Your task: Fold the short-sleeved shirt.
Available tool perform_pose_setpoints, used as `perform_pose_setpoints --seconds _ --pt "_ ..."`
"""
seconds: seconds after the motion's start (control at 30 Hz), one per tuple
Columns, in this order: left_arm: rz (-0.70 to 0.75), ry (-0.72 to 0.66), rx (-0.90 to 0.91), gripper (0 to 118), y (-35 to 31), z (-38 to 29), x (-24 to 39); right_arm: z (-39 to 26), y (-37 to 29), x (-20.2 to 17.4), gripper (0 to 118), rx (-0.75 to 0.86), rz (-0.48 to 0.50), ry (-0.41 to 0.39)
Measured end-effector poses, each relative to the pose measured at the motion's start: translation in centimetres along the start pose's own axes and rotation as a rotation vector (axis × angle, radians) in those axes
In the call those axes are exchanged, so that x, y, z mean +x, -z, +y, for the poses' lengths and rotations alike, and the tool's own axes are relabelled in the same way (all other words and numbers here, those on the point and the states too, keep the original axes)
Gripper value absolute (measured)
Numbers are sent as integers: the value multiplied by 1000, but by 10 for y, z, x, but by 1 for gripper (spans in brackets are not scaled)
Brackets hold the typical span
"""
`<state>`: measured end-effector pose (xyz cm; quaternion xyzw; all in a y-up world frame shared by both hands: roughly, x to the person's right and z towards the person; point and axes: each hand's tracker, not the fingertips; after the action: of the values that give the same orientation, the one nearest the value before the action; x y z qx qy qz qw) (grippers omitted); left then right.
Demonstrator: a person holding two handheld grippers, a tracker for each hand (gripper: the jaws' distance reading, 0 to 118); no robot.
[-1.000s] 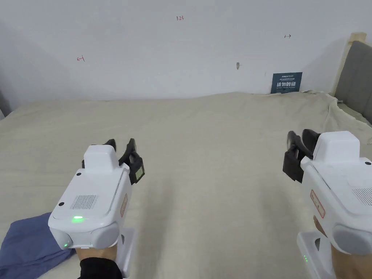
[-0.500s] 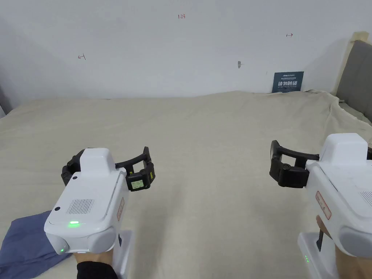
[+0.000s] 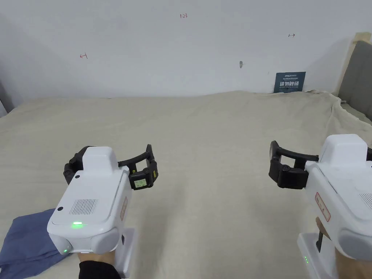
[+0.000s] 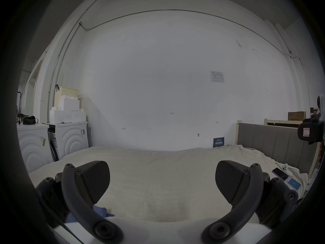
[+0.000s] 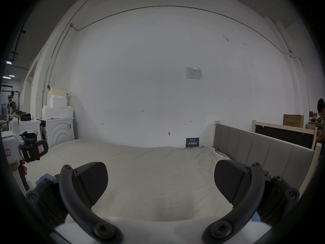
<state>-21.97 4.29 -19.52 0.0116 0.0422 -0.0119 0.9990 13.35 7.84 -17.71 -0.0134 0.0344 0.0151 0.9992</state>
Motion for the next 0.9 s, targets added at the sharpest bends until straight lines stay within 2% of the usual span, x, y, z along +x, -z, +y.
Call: perform_pose_setpoints --seconds 0.9 --pt "-9 24 21 118 -3 3 4 6 -5 -2 118 21 -4 -2"
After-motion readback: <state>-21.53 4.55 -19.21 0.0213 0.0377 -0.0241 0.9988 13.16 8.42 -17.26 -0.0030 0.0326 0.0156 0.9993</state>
